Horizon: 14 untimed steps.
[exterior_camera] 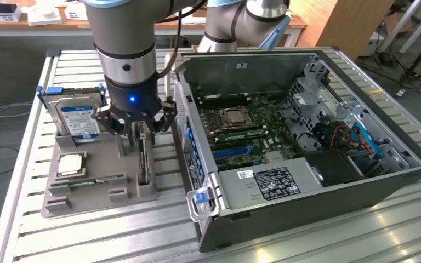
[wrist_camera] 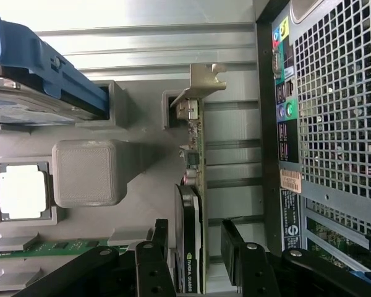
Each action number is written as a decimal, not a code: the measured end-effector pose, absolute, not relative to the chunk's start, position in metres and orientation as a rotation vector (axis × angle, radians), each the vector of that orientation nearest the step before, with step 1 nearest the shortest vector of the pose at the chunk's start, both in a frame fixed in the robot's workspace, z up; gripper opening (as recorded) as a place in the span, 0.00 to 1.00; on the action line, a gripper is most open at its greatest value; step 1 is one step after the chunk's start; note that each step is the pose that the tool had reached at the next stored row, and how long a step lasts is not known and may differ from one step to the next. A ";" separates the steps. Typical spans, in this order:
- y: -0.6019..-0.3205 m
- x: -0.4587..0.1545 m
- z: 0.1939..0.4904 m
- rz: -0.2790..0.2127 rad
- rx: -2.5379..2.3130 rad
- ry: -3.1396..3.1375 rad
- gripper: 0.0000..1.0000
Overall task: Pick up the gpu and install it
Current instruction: 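Pick up the gpu and move the gpu toward the slot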
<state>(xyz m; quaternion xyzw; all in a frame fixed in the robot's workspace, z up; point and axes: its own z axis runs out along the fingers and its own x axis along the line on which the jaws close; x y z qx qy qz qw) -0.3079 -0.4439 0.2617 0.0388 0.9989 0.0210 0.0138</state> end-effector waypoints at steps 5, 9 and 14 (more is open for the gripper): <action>-0.444 -0.308 0.261 0.065 0.120 3.111 0.47; -0.446 -0.308 0.259 0.066 0.120 3.111 0.47; -0.448 -0.308 0.257 0.065 0.120 3.111 0.47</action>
